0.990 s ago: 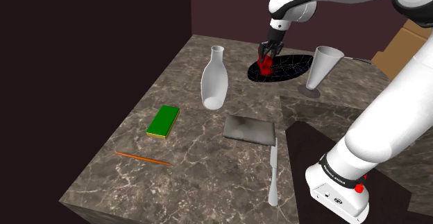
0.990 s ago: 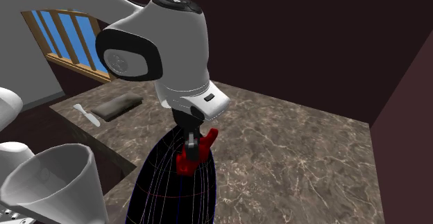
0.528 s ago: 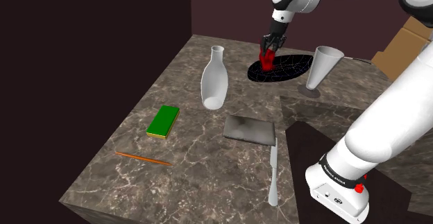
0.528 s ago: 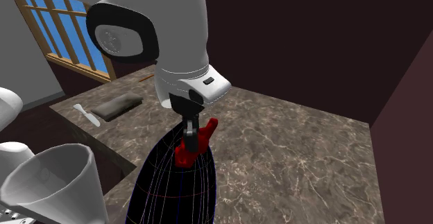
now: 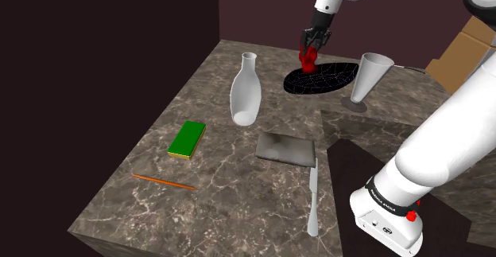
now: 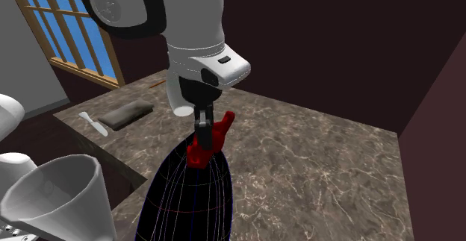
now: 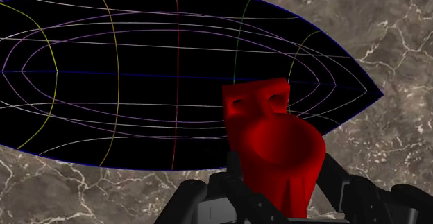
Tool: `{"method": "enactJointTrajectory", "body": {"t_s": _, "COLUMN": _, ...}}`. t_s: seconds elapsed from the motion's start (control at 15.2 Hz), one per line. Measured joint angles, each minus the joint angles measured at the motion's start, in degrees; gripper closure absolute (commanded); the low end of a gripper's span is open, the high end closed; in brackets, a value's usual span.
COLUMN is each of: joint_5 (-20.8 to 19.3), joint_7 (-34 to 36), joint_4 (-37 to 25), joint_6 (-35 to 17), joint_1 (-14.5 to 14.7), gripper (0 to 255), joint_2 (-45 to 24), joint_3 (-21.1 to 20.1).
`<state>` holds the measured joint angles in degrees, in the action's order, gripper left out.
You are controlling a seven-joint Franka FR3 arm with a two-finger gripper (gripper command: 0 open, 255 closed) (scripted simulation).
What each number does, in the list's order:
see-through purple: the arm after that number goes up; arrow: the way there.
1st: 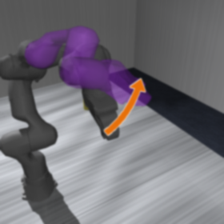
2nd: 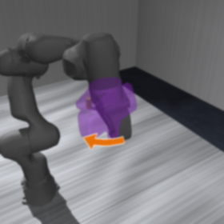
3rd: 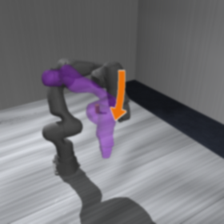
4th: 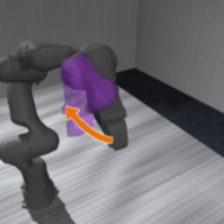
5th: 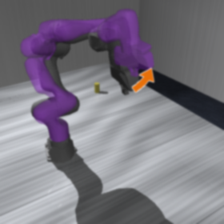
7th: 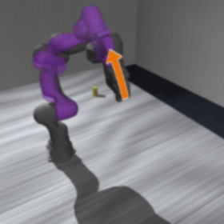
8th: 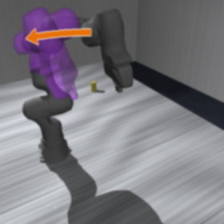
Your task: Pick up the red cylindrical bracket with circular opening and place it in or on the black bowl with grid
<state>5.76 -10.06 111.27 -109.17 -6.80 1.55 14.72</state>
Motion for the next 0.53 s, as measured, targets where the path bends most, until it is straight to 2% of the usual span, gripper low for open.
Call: {"method": "enactJointTrajectory", "body": {"t_s": 0.53, "joint_5": -0.41, "joint_7": 0.59, "joint_4": -4.97, "joint_6": 5.83, "joint_1": -0.05, "gripper": 255, "joint_2": 0.91, "joint_3": 0.03}}
